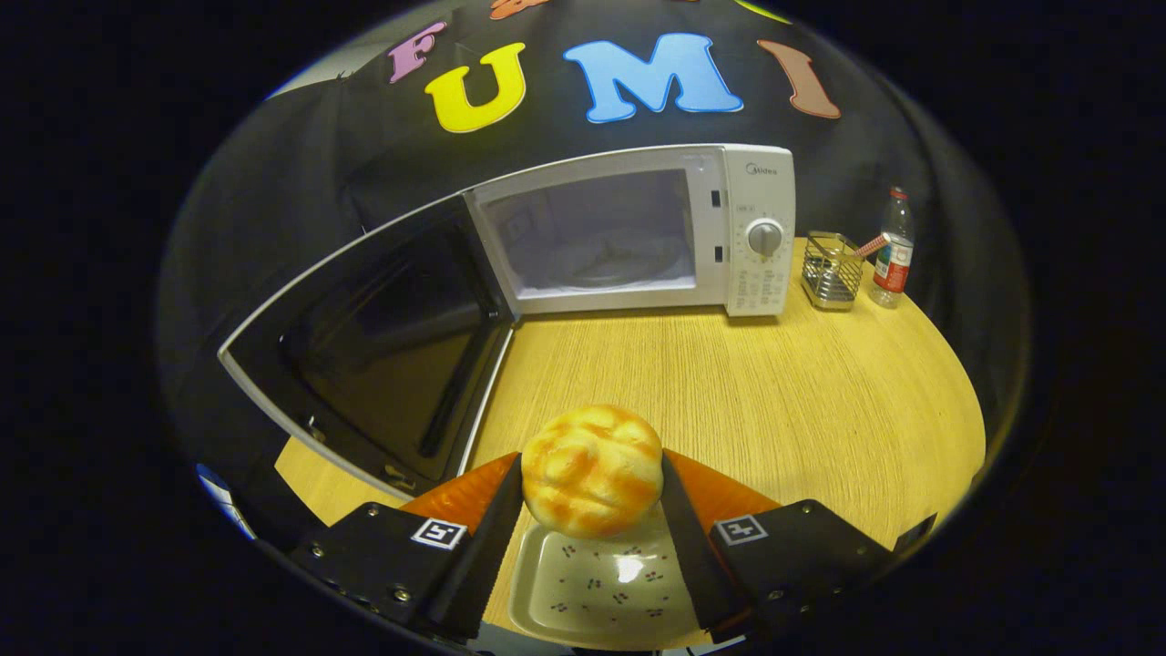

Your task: Open the microwave, put the food inside, and close the microwave door.

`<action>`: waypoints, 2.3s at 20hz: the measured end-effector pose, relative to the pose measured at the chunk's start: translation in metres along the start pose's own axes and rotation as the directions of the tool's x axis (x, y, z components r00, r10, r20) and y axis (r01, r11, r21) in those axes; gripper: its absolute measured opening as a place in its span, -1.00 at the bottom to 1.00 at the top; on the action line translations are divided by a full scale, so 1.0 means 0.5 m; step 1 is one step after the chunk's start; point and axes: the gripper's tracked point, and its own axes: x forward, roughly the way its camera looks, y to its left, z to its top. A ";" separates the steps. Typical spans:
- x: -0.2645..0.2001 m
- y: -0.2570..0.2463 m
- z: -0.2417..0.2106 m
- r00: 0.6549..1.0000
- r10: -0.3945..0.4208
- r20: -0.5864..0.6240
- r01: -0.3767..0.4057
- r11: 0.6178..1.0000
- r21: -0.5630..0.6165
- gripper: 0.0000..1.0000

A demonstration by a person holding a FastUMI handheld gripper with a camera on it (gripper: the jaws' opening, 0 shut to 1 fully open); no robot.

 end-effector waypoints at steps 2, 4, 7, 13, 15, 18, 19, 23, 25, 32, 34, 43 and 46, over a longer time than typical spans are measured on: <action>0.023 0.009 0.041 0.999 0.012 0.031 -0.013 1.000 0.007 0.68; 0.051 0.014 0.081 0.997 0.025 0.067 -0.026 1.000 0.013 0.68; 0.095 0.023 0.144 0.991 0.039 0.129 -0.047 0.997 0.058 0.68; 0.186 0.021 0.242 0.973 0.039 0.229 -0.076 0.985 0.157 0.67; 0.220 0.018 0.267 0.964 0.035 0.263 -0.091 0.975 0.204 0.67; 0.273 0.009 0.296 0.952 0.021 0.305 -0.104 0.960 0.260 0.67; 0.290 0.005 0.305 0.948 0.012 0.318 -0.104 0.956 0.274 0.67; 0.354 -0.003 0.326 0.938 -0.027 0.347 -0.091 0.943 0.320 0.67; 0.385 -0.007 0.339 0.933 -0.043 0.357 -0.089 0.934 0.347 0.67; 0.478 -0.021 0.371 0.920 -0.117 0.373 -0.040 0.920 0.389 0.67; 0.498 -0.026 0.373 0.919 -0.140 0.369 -0.017 0.920 0.392 0.67; 0.475 -0.039 0.385 0.904 -0.188 0.385 0.055 0.942 0.332 0.80; 0.414 -0.018 0.379 0.907 -0.153 0.391 0.045 0.962 0.270 0.80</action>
